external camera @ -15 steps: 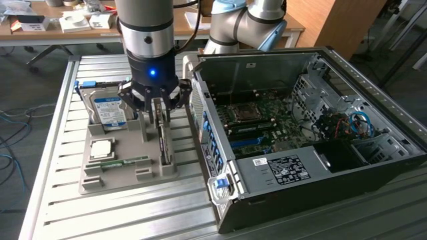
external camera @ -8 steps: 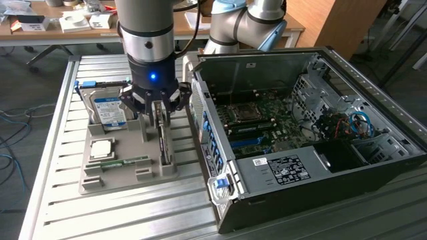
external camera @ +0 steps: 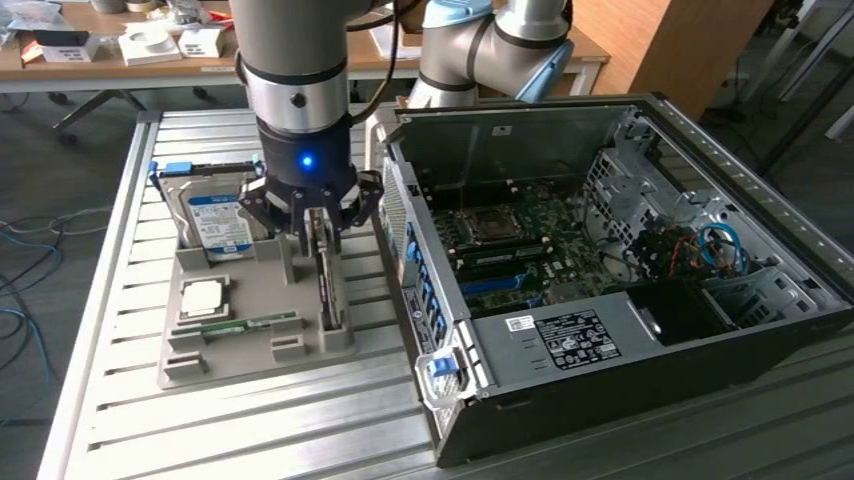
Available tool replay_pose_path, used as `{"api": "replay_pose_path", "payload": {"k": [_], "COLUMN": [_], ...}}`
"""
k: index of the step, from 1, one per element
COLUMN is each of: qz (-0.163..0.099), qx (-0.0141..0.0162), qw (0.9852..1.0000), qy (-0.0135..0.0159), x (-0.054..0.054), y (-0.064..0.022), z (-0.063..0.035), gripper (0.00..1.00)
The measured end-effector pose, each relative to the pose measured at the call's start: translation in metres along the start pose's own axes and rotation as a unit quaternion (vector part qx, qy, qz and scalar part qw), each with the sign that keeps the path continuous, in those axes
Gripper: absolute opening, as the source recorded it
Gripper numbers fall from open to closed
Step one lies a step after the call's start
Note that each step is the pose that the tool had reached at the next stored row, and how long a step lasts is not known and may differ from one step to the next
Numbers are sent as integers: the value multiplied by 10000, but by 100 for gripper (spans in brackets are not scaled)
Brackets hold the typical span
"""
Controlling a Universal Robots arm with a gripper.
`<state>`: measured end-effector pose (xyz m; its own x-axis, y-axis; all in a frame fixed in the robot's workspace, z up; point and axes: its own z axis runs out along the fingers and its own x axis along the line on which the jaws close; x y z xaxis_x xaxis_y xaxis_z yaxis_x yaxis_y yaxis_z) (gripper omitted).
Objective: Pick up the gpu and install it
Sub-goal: 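Pick up the gpu and move the gpu toward the slot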
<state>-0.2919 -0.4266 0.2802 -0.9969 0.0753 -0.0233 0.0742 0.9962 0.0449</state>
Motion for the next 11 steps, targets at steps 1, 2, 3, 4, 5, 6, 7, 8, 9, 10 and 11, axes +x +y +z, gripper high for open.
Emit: {"api": "replay_pose_path", "payload": {"k": [1,2,3,4,5,6,7,8,9,10,11], "qz": [0,0,0,0,0,0,0,0,0,0,0], "qx": [0,0,0,0,1,1,0,0,0,0,0], "qw": [10000,10000,10000,10000,10000,10000,10000,10000,10000,10000,10000], "qy": [0,0,0,0,1,2,0,0,0,0,0], "x": [1,1,1,1,2,2,2,2,2,3,3], "y": [-1,-2,-2,-3,-3,-3,-3,-4,-5,-5,-6], "z": [16,33,48,59,61,62,71,85,102,120,138], "gripper": [42,42,42,42,42,42,42,42,42,42,42]}}
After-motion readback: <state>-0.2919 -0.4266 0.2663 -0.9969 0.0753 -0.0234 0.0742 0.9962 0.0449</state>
